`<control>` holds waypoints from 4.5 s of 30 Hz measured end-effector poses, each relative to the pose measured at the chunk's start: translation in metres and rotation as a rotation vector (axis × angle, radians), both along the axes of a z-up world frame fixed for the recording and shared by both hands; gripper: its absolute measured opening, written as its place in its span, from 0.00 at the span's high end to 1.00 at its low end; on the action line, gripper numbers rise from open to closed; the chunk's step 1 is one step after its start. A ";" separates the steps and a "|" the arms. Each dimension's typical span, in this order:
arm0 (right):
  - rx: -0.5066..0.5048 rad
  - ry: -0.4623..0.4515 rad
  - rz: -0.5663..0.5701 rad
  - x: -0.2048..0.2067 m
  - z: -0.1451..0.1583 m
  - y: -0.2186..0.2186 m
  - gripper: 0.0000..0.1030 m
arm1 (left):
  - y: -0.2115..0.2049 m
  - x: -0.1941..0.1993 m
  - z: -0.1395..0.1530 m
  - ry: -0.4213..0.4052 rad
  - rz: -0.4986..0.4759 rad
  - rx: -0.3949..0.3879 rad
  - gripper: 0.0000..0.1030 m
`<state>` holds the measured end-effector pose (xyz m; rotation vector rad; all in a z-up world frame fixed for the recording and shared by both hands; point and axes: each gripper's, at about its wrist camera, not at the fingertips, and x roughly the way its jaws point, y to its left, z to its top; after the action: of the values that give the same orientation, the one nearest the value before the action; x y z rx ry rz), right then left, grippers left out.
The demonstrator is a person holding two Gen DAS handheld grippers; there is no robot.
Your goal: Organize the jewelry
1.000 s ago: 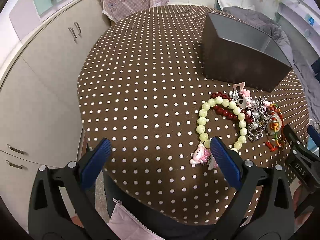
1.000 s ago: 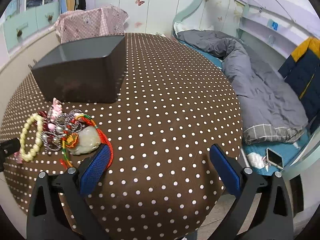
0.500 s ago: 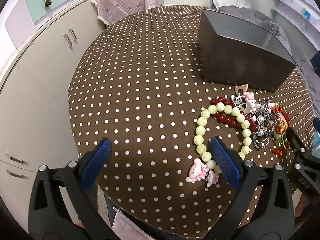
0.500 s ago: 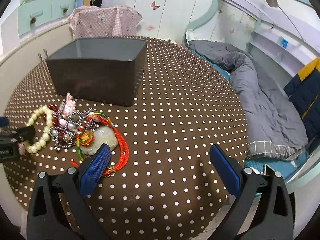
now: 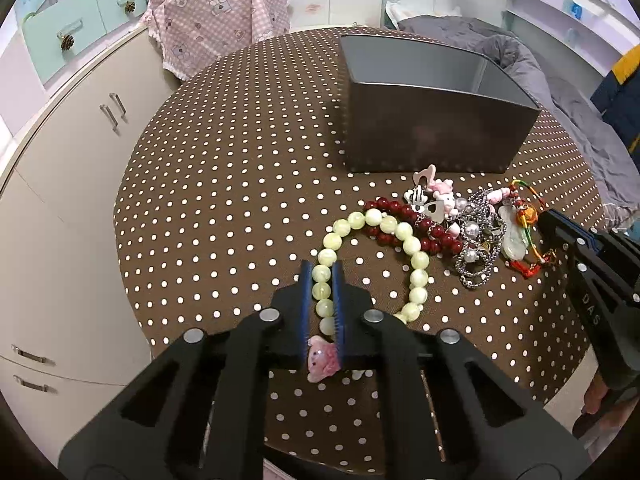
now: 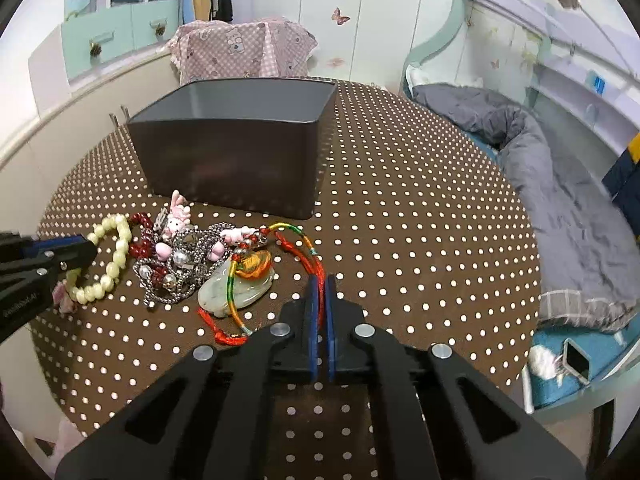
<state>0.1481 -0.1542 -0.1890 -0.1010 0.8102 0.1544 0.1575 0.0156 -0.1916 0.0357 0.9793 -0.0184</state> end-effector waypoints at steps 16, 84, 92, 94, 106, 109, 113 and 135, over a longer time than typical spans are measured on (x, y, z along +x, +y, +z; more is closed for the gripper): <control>0.060 -0.062 -0.033 -0.009 0.030 -0.019 0.99 | 0.005 -0.008 0.022 -0.049 -0.001 -0.040 0.91; 0.073 -0.237 -0.041 0.051 0.097 -0.017 0.42 | -0.018 0.068 0.097 -0.242 -0.091 -0.080 0.38; 0.066 -0.240 -0.049 0.045 0.099 -0.020 0.38 | -0.014 0.061 0.095 -0.232 -0.081 -0.081 0.38; 0.067 -0.235 -0.054 0.041 0.098 -0.021 0.36 | -0.012 0.057 0.093 -0.227 -0.078 -0.082 0.38; 0.075 -0.163 -0.044 0.012 0.076 -0.019 0.29 | -0.004 0.016 0.079 -0.188 -0.096 -0.096 0.38; 0.071 -0.146 -0.038 0.003 0.070 -0.019 0.24 | 0.000 0.006 0.073 -0.169 -0.101 -0.105 0.37; 0.064 -0.113 -0.039 -0.006 0.060 -0.018 0.20 | 0.006 -0.006 0.064 -0.139 -0.092 -0.109 0.32; 0.040 0.038 -0.013 -0.029 0.017 0.008 0.12 | 0.014 -0.058 -0.009 -0.055 -0.136 -0.059 0.40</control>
<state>0.1192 -0.1464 -0.1721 -0.0550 0.8455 0.1602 0.0990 0.0291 -0.2003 0.0488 0.9194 -0.1706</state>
